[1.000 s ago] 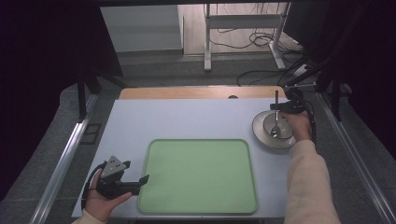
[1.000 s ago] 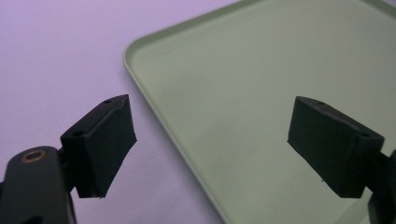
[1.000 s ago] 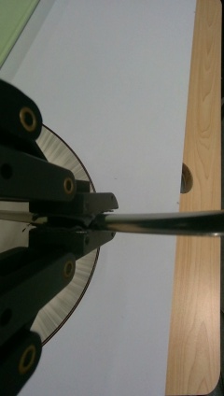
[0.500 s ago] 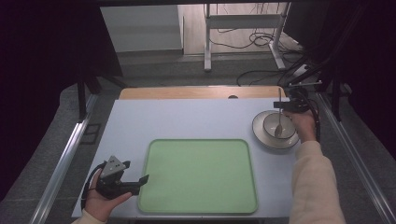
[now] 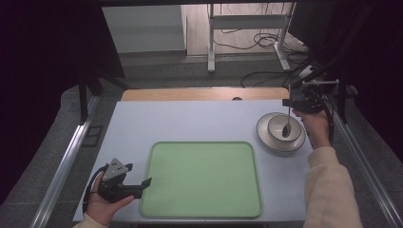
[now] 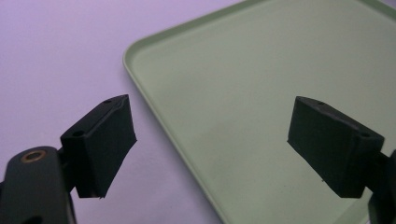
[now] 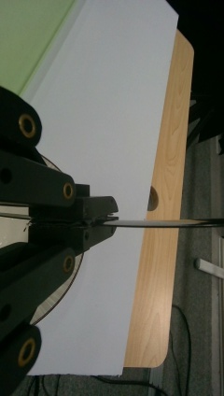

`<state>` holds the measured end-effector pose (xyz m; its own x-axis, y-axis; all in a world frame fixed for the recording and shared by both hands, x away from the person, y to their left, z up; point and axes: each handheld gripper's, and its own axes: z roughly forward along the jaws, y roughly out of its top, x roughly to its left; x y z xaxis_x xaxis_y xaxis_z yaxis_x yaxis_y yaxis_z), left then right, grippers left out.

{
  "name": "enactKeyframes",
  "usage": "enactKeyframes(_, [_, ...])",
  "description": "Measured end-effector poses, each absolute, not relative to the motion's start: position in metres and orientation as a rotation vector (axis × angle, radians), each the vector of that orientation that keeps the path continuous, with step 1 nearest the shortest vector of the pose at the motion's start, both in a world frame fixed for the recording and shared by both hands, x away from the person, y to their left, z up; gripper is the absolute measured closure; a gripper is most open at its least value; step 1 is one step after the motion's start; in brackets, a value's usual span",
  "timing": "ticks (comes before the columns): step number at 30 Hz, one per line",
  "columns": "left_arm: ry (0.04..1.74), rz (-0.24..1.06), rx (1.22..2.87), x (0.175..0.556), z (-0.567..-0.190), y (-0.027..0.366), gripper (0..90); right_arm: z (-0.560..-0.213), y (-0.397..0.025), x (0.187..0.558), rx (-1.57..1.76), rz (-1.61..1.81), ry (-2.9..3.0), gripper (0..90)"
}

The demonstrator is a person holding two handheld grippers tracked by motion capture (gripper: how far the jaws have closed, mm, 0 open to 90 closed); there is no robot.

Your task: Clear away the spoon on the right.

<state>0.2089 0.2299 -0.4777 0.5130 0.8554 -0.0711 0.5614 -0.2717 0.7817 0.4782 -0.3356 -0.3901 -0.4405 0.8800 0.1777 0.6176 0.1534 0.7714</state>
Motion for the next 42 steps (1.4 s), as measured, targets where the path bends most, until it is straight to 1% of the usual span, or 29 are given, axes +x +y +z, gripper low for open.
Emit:
enactKeyframes(8, [1.159, 0.476, 1.967, 0.209, -0.477, 0.229, 14.8, -0.378, -0.333, 0.465, 1.46, 1.246, 2.114, 88.7])
enactKeyframes(17, [1.164, 0.478, 1.964, 0.209, -0.477, 0.23, 14.7, -0.37, -0.323, 0.453, 1.393, 1.295, 2.148, 88.7])
enactKeyframes(26, [1.164, 0.481, 1.969, 0.209, -0.477, 0.231, 14.7, -0.36, -0.31, 0.43, 1.329, 1.393, 2.166, 88.6])
enactKeyframes(42, [1.17, 0.488, 1.963, 0.209, -0.477, 0.229, 14.8, -0.365, -0.298, 0.398, 1.237, 1.436, 2.229, 88.6])
